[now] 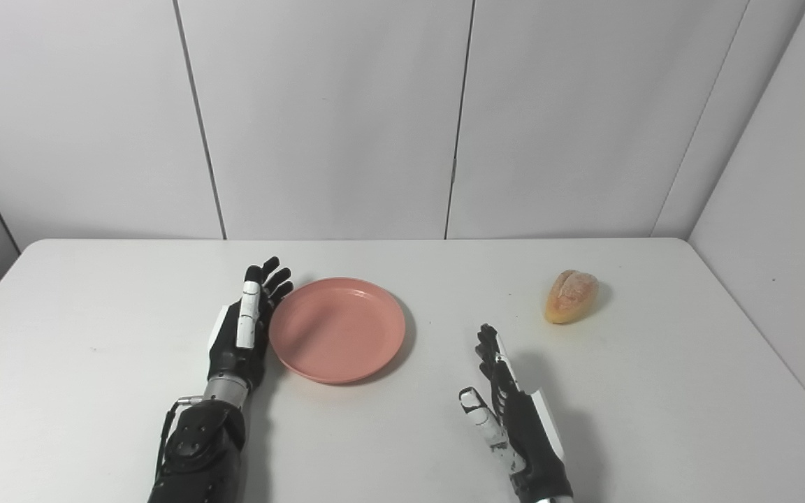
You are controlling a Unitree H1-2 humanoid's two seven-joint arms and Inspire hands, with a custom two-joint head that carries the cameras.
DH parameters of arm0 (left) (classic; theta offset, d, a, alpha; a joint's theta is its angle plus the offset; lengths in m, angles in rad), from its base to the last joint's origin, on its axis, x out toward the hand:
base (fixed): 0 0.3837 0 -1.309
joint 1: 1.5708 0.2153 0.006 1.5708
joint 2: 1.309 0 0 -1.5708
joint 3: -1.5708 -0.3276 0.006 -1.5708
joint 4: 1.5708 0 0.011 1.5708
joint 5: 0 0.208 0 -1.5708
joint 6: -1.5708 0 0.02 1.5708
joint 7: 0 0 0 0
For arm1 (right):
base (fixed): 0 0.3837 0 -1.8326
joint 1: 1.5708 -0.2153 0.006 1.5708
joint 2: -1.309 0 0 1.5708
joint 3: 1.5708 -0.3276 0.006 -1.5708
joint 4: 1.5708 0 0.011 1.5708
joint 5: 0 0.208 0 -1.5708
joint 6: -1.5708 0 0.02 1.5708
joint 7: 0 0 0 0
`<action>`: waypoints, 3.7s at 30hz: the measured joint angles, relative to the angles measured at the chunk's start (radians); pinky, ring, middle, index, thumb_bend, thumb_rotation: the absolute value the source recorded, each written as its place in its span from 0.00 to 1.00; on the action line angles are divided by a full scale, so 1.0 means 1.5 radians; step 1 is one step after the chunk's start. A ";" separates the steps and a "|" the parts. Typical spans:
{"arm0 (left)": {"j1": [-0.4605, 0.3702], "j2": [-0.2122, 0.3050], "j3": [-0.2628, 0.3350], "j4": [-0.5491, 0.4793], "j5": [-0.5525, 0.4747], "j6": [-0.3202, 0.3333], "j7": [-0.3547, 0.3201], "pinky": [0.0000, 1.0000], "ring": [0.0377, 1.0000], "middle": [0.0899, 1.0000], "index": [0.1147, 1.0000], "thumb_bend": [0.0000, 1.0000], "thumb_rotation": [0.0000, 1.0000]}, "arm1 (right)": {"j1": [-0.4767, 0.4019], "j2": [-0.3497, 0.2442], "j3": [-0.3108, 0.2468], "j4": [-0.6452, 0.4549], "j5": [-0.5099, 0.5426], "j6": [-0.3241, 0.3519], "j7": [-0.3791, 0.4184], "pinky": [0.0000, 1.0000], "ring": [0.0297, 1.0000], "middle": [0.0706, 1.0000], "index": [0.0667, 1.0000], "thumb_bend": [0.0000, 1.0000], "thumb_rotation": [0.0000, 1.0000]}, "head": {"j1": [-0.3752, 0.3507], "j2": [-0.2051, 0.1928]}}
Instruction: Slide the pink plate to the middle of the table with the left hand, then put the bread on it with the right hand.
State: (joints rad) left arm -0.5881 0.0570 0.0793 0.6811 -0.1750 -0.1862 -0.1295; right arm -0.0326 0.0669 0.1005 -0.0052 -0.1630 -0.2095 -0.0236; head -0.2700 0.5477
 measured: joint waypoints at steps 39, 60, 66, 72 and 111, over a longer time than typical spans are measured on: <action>-0.016 -0.047 -0.033 0.042 0.039 -0.043 0.018 0.90 0.91 0.91 0.90 0.78 1.00 | -0.111 -0.138 -0.092 -0.120 0.006 0.147 0.019 0.88 0.90 0.91 0.93 0.70 0.52 | 0.018 -0.039; -0.029 -0.046 -0.024 0.065 0.032 -0.060 0.011 0.93 0.92 0.92 0.91 0.76 1.00 | -0.264 -0.311 -0.105 0.038 -0.102 0.224 0.060 0.86 0.95 0.95 0.91 0.73 0.38 | 0.020 -0.043; -0.029 -0.046 -0.024 0.064 0.029 -0.060 0.008 0.92 0.92 0.91 0.90 0.76 1.00 | -0.291 -0.334 -0.091 0.088 -0.113 0.231 0.079 0.89 0.95 0.95 0.89 0.74 0.32 | 0.019 -0.044; -0.029 -0.046 -0.024 0.063 0.029 -0.059 0.008 0.92 0.92 0.91 0.90 0.76 1.00 | -0.314 -0.357 -0.059 0.139 -0.132 0.233 0.099 0.90 0.97 0.96 0.90 0.77 0.28 | 0.017 -0.044; -0.010 -0.048 -0.026 0.024 0.029 -0.047 0.008 0.91 0.91 0.92 0.90 0.76 1.00 | -0.377 -0.363 0.039 0.311 -0.195 0.232 0.082 0.83 0.95 0.93 0.89 0.81 0.30 | 0.017 -0.031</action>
State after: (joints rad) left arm -0.6038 -0.0156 0.0398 0.7170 -0.1317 -0.2570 -0.1180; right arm -0.5980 -0.4780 0.1593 0.4617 -0.4554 0.1380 0.0992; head -0.2439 0.5016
